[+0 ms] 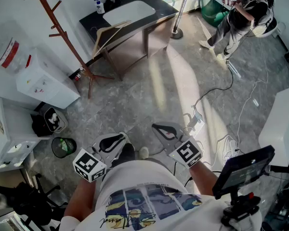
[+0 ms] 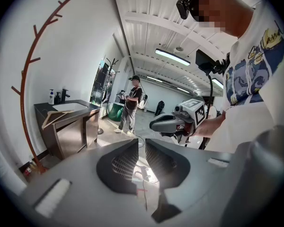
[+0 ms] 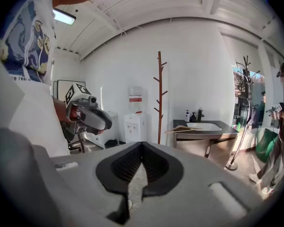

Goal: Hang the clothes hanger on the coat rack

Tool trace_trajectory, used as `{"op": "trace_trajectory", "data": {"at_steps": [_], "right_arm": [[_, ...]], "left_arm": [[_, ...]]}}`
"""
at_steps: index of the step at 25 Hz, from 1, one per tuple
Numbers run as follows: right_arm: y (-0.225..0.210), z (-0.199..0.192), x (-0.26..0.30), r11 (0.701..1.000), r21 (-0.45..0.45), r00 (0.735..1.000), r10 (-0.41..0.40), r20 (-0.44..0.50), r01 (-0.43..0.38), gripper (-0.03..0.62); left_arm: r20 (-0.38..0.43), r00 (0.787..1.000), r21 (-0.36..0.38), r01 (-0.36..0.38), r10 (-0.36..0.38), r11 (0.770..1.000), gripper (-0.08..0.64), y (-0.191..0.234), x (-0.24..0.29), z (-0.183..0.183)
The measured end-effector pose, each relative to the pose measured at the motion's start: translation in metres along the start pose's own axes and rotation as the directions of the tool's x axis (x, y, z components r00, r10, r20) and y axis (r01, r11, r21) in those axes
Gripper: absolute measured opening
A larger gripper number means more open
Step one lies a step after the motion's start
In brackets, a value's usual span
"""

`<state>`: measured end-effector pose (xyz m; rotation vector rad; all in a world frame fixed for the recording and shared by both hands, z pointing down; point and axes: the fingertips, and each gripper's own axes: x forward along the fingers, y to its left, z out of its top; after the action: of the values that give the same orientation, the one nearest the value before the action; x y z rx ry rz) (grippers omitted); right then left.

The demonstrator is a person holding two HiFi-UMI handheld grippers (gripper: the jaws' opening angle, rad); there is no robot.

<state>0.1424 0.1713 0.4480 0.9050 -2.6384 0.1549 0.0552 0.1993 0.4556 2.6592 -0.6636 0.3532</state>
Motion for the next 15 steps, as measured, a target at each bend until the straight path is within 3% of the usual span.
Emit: {"op": "trace_trajectory", "data": {"at_steps": [7, 15], "right_arm": [[0.006, -0.012, -0.019, 1.0, 0.0, 1.0, 0.006, -0.01, -0.006, 0.002], [-0.013, -0.013, -0.002, 0.998, 0.031, 0.999, -0.05, -0.012, 0.05, 0.003]], "left_arm": [[0.023, 1.0, -0.024, 0.009, -0.008, 1.0, 0.051, -0.021, 0.002, 0.002], [0.055, 0.998, -0.131, 0.039, -0.032, 0.991, 0.052, 0.02, 0.011, -0.004]]}}
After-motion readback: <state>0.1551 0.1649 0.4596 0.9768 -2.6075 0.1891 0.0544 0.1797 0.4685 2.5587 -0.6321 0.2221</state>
